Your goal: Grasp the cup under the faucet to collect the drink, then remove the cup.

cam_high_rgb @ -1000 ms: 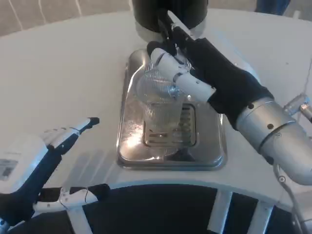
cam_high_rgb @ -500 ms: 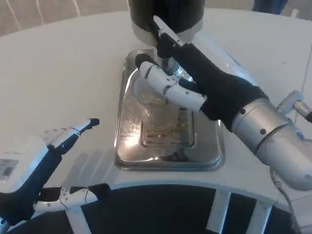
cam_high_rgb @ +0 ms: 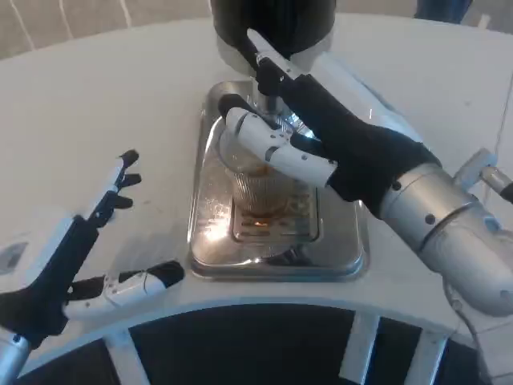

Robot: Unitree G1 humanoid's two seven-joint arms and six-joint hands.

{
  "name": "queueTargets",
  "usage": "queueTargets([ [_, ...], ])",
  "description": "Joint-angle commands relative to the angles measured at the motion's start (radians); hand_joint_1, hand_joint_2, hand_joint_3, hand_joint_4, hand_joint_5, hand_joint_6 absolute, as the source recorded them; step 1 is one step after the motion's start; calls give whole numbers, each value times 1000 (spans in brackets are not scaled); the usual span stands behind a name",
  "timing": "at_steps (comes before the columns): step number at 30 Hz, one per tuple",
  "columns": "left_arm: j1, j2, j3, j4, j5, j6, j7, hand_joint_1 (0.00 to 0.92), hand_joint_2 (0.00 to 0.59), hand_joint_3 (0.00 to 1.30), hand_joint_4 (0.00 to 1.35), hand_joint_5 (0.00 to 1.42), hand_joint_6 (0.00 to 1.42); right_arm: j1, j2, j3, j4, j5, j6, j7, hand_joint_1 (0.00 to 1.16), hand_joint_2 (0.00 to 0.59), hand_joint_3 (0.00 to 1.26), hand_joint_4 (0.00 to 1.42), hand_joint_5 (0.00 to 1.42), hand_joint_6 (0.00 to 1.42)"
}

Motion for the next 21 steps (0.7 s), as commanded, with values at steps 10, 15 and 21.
queueTargets([
  [10, -78, -86, -12, 38, -130, -18, -72, 338, 28, 0, 0, 266, 315, 14, 14, 29, -27, -5, -26, 46, 142, 507, 0, 0, 0, 0],
  [15, -115, -89, -27, 110, -155, -72, -97, 397, 37, 0, 0, 303, 346, 7, 20, 28, -21, -13, -23, 51, 150, 511, 0, 0, 0, 0],
  [21, -165, -95, -45, 195, -158, -124, -122, 421, 39, 0, 0, 317, 350, 4, 24, 21, -15, -13, -22, 58, 157, 515, 0, 0, 0, 0],
])
